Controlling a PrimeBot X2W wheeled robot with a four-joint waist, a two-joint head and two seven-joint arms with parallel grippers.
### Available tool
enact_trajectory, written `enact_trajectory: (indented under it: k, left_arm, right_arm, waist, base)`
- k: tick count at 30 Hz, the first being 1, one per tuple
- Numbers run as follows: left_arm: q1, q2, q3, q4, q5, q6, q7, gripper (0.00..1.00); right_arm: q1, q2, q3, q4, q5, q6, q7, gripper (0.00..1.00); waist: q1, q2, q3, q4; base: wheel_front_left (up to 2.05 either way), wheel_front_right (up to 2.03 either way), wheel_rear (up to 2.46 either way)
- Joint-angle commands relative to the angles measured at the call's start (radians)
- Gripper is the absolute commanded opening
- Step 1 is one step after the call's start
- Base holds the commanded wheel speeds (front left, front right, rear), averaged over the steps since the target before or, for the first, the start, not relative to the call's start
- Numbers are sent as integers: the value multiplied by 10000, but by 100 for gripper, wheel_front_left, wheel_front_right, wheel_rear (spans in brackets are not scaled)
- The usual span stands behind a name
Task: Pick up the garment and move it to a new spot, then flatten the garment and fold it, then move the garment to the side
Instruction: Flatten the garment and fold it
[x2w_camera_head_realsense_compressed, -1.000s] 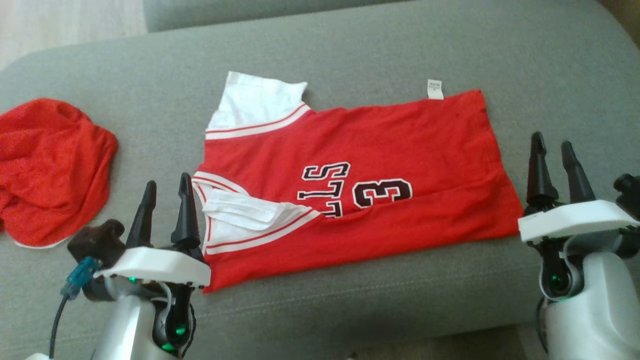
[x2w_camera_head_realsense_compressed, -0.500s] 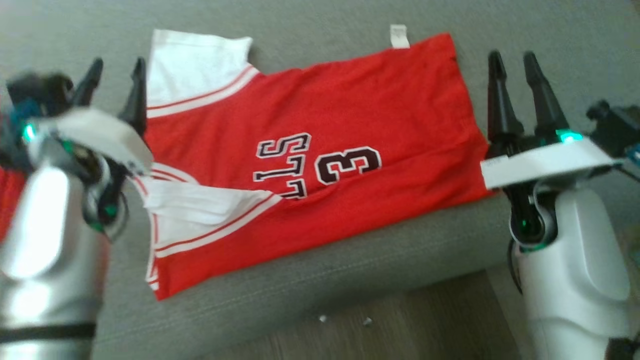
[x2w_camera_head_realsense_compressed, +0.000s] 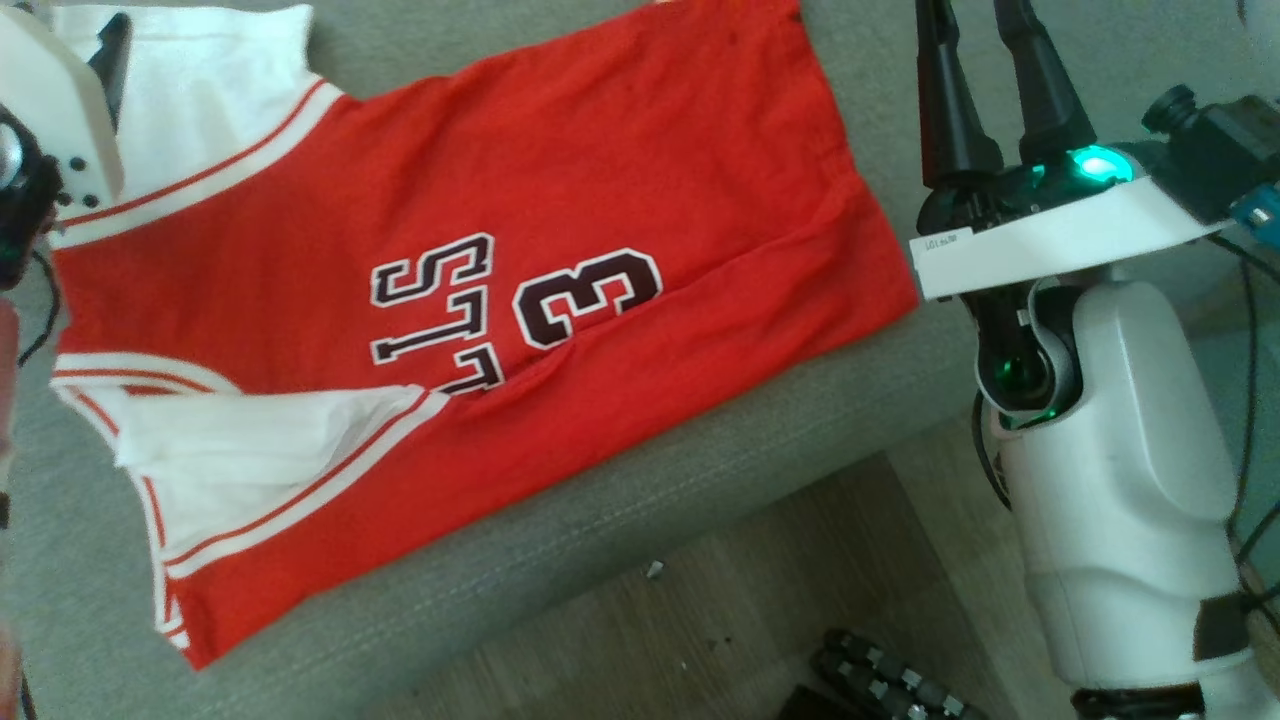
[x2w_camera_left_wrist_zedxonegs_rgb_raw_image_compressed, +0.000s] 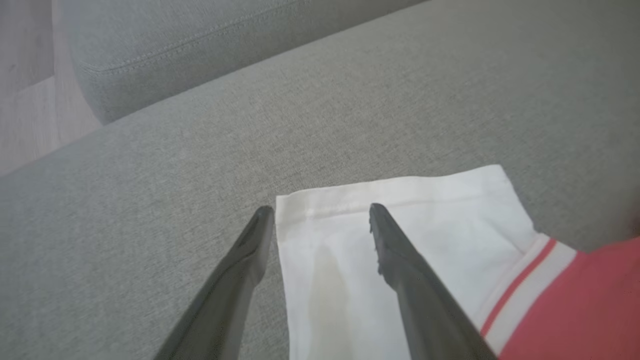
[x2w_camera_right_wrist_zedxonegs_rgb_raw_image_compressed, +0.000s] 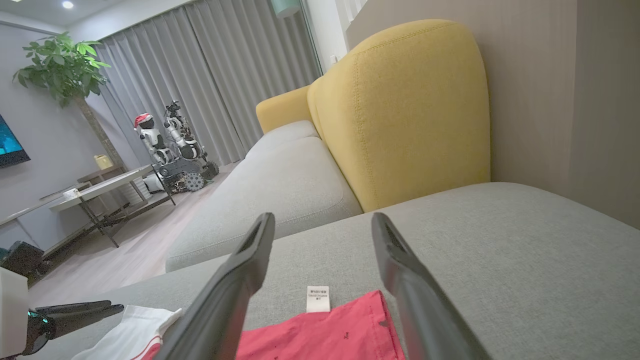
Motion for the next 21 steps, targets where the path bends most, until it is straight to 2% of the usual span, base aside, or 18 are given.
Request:
enact_trajectory:
  k: [1, 6, 11, 16, 17, 18, 21]
  left_arm:
    - [-533, 623, 177, -159, 130, -33, 80, 100]
    - [-953, 1008, -219, 440, 697, 39, 56, 100]
    - [-1274, 1111, -371, 1052, 952, 311, 78, 100]
    - [-1512, 1009, -640, 1528, 889, 151, 148, 100]
    - [-1549, 973, -672, 1589, 843, 119, 153, 65]
    - [-1588, 919, -686, 1648, 753, 79, 144, 0]
    - [-1680, 787, -754, 1705, 533, -11, -10, 0]
  right_arm:
    - [-227, 126, 194, -276, 184, 63, -126, 100]
    - [-326, 126, 355, -122, 382, 63, -314, 100]
    - [-387, 127, 404, 21, 508, 63, -450, 100]
    - [-451, 127, 396, 140, 477, 63, -489, 100]
    - [-459, 127, 382, 168, 449, 63, -471, 100]
    - [-468, 127, 347, 198, 411, 63, -455, 100]
    - [-513, 127, 181, 306, 291, 63, -367, 100]
  waist:
    - [-3, 0, 232, -253]
    - [-3, 0, 447, -495]
    - [-3, 0, 609, -662]
    - [-3, 0, 731, -660]
    - [-3, 0, 743, -634]
    - [-3, 0, 749, -591]
    - [-3, 0, 722, -404]
  base:
    - [0, 0, 0]
    - [0, 0, 0]
    - [0, 0, 0]
    - [0, 0, 0]
    - [0, 0, 0]
    - [0, 0, 0]
    - [0, 0, 0]
